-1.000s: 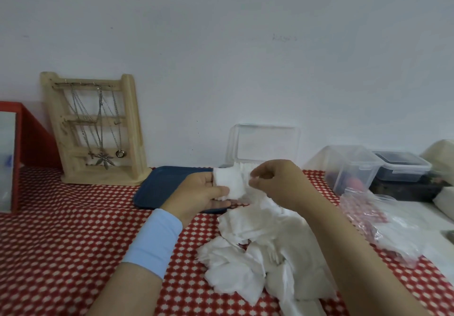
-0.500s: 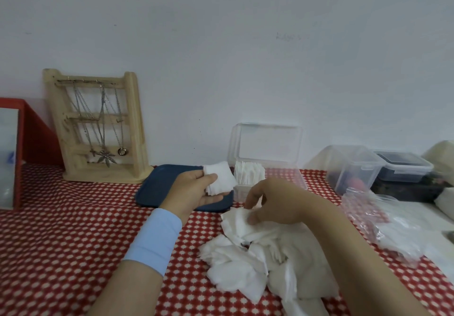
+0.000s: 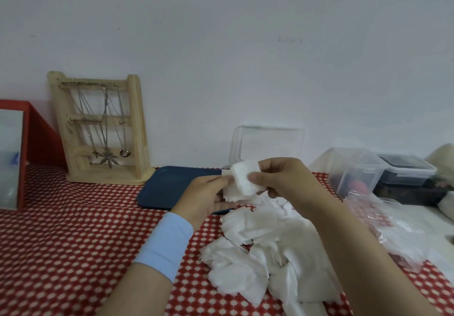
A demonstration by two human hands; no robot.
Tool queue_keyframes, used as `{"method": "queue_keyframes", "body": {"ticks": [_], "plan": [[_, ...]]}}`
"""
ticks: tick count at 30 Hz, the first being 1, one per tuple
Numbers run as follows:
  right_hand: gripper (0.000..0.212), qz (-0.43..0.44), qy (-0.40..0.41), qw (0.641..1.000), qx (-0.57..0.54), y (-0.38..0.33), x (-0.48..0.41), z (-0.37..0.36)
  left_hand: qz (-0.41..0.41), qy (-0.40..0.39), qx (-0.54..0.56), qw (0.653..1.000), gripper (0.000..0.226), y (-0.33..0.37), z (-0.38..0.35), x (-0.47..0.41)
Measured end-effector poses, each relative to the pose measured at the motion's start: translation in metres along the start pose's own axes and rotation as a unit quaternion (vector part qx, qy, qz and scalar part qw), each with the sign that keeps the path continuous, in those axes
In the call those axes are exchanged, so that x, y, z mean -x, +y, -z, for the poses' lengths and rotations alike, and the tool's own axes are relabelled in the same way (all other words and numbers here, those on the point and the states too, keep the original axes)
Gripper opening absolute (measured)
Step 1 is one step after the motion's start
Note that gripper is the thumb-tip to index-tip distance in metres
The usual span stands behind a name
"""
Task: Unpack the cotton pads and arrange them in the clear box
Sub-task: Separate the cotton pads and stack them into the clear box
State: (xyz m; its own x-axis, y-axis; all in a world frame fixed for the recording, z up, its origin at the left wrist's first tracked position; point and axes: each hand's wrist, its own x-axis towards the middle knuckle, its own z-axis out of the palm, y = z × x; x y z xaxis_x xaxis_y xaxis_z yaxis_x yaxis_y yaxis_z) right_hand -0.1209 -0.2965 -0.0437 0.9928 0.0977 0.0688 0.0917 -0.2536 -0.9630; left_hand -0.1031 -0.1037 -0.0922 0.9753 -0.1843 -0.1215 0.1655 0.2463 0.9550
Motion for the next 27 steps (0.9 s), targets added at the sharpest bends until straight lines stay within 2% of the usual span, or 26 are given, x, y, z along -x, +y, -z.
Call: {"method": "queue_keyframes", "body": {"ticks": [5,12,16,17,20,23,24,26,27], "plan": [[0.013,-0.024,0.031,0.998,0.041,-0.001,0.001,-0.010,0.011,-0.055,-0.004,0.998,0.027,0.003,-0.004,0.003],[0.023,-0.035,0.095,0.991,0.087,0.004,-0.003,-0.018,0.046,-0.091,0.056,0.993,0.044,0.009,-0.009,0.005],[0.034,-0.049,0.069,0.992,0.094,0.006,-0.004,-0.015,-0.007,-0.123,-0.053,0.991,0.036,0.006,-0.006,0.007],[0.033,-0.056,0.054,0.994,0.075,0.006,-0.004,-0.013,-0.009,-0.120,-0.069,0.990,0.036,0.005,-0.005,0.007],[0.014,-0.059,0.032,0.996,0.059,0.006,-0.004,-0.006,-0.001,-0.107,-0.077,0.991,0.037,0.005,0.001,0.006],[0.010,-0.030,0.027,0.981,0.188,0.009,-0.006,0.005,0.002,-0.066,-0.058,0.996,0.037,0.006,0.009,0.003],[0.011,-0.019,-0.011,0.964,0.263,0.010,-0.006,0.007,0.002,-0.052,-0.048,0.998,0.035,0.006,0.011,0.002],[0.030,-0.030,-0.124,0.906,0.403,0.012,-0.004,0.007,0.009,-0.026,-0.017,0.999,0.026,0.006,0.013,-0.001],[0.039,-0.041,-0.161,0.883,0.438,0.014,-0.002,0.005,0.014,-0.014,0.004,1.000,0.023,0.006,0.014,-0.002]]}}
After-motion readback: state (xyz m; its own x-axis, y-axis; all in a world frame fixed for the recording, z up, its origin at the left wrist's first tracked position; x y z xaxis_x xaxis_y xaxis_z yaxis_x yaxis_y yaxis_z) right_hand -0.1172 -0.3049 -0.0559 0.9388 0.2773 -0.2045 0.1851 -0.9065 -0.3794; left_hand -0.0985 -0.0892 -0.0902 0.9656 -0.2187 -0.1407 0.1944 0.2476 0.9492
